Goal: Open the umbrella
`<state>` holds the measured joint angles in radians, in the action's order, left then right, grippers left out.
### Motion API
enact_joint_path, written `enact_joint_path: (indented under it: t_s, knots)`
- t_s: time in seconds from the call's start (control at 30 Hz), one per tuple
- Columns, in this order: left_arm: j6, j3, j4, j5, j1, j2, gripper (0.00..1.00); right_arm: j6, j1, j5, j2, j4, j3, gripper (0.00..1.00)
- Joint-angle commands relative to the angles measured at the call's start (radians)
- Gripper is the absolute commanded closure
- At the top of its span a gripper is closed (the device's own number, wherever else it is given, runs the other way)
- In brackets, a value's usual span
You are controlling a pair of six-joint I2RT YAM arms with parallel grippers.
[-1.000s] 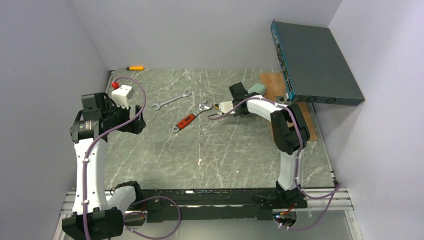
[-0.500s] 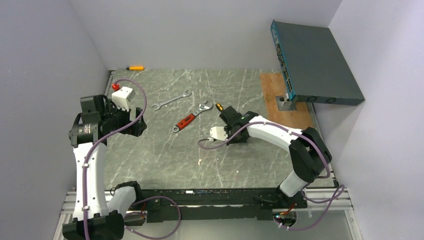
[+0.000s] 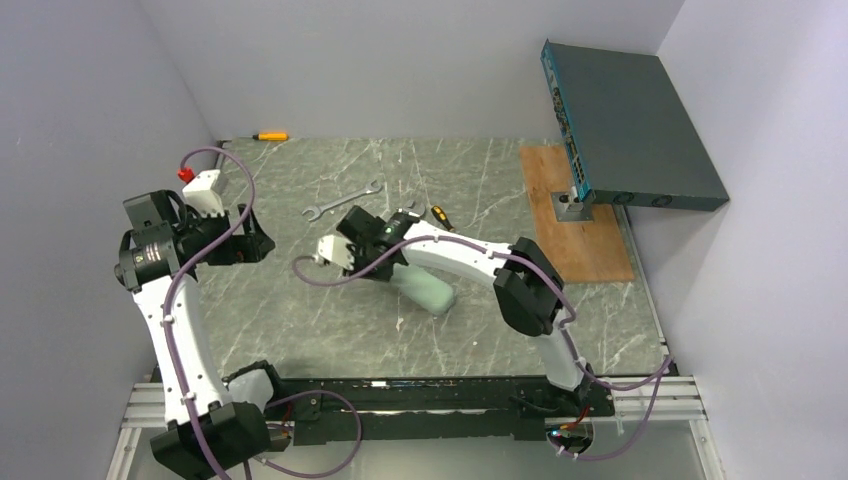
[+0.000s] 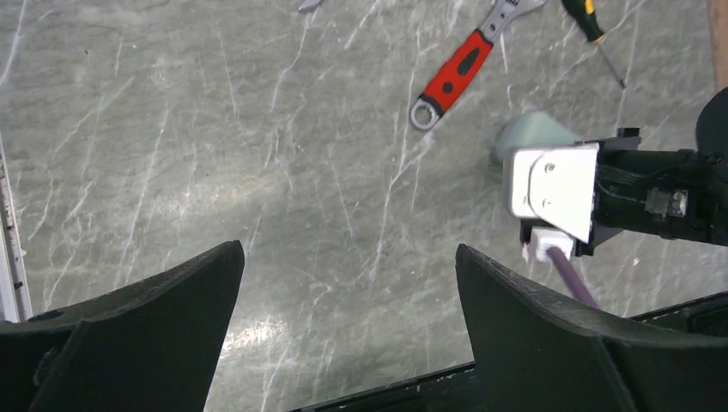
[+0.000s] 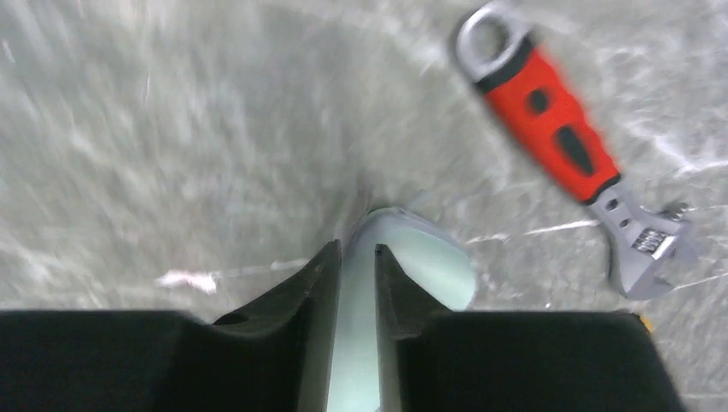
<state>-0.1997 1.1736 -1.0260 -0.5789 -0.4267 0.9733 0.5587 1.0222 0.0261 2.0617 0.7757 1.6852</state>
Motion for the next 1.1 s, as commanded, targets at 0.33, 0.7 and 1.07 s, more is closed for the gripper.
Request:
enact_joint_path:
  t_s: [0.33,0.7,1.07]
  knots:
    - [0.171,-0.141,0.215,-0.135,-0.027,-0.039,0.0,-0.256,-0.143,0.018,-0.29,0.074,-0.216,0.01]
    - [0.111,-0.402,0.542,-0.239,-0.027,-0.287,0.0,-0.349,-0.122,0.031,-0.379,-0.037,-0.463,0.05]
    - [-0.39,-0.495,0.41,-0.378,0.045,-0.326,0.1,0.014,-0.274,0.063,-0.407,-0.212,-0.642,0.37]
